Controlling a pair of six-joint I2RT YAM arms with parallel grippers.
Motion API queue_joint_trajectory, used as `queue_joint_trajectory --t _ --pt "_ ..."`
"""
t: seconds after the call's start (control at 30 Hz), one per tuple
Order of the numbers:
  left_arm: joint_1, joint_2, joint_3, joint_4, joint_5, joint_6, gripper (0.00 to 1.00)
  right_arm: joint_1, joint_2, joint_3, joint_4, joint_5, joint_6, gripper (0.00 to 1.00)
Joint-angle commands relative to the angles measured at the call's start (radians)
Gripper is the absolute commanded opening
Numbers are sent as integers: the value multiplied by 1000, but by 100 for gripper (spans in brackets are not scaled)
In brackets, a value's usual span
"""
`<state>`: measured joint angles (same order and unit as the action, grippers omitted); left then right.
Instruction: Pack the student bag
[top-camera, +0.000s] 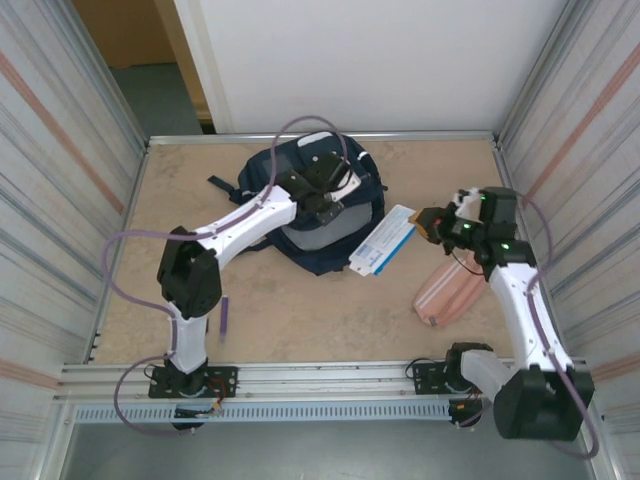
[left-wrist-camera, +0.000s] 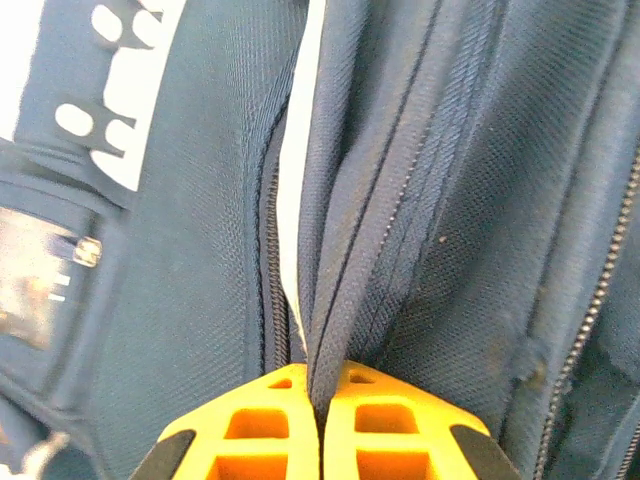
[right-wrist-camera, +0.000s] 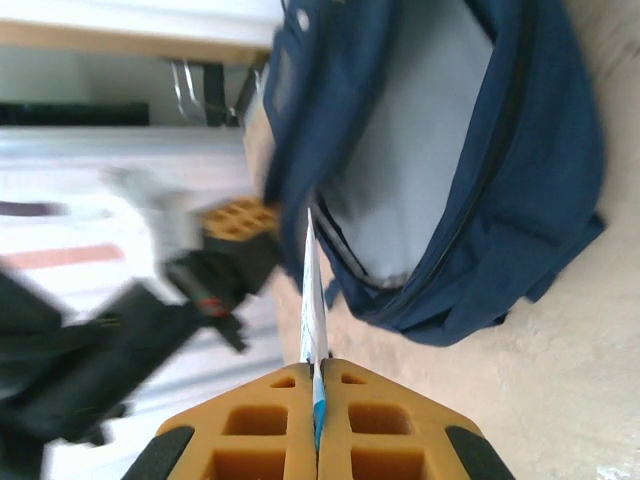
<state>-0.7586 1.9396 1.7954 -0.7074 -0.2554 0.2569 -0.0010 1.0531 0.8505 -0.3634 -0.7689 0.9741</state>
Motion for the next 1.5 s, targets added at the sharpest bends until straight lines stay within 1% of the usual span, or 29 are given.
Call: queue_joint_trajectory --t 0.0,0.1,0.13,0.2,0.4,0.47,0.57,0.67,0.73,0.8,0.87,1.03,1.1,1.17,1.27,1.3,1.33,1.4,1.47 --pt "-8 -59 151 -33 -6 -38 0 100 83 -14 166 60 116 0" --pt "-8 -51 228 -80 12 -58 0 167 155 -6 289 157 187 0" --pt "-8 -57 239 -85 22 -59 0 190 173 -5 306 221 212 0" --pt "-8 -65 250 -81 44 -55 0 224 203 -19 367 336 239 0" --pt "-10 -87 268 -87 80 -83 0 296 373 -13 590 546 258 0" --pt "-10 -96 270 -75 94 -87 0 321 441 -6 677 592 288 0" --pt "-10 -102 285 -66 114 -100 0 386 535 -12 802 729 364 0" --pt "-14 -106 282 -56 139 -96 0 440 648 43 931 740 399 0" --pt "-18 -123 259 -39 138 -85 0 466 708 99 939 744 408 0" --pt "-18 -153 226 -17 140 -75 0 479 761 119 960 750 421 0" --pt "-18 -183 201 -2 142 -60 0 475 823 122 1023 742 442 0" --pt "-18 -235 169 17 138 -41 0 434 1001 188 1177 662 492 0" --pt "-18 -250 159 16 145 -47 0 442 1069 183 1285 699 545 0" --pt "-18 -265 142 22 143 -64 0 452 1102 185 1325 762 585 0" --pt "-18 -288 100 48 144 -87 0 479 1087 176 1304 892 610 0" --pt "-18 -293 88 53 149 -91 0 482 1087 193 1287 903 608 5" --pt "-18 -296 81 54 151 -92 0 484 1091 215 1267 900 606 11" --pt "-17 -305 59 54 142 -93 0 484 1116 274 1232 864 609 13" --pt "-14 -317 34 63 133 -88 0 483 1128 290 1220 838 624 16"
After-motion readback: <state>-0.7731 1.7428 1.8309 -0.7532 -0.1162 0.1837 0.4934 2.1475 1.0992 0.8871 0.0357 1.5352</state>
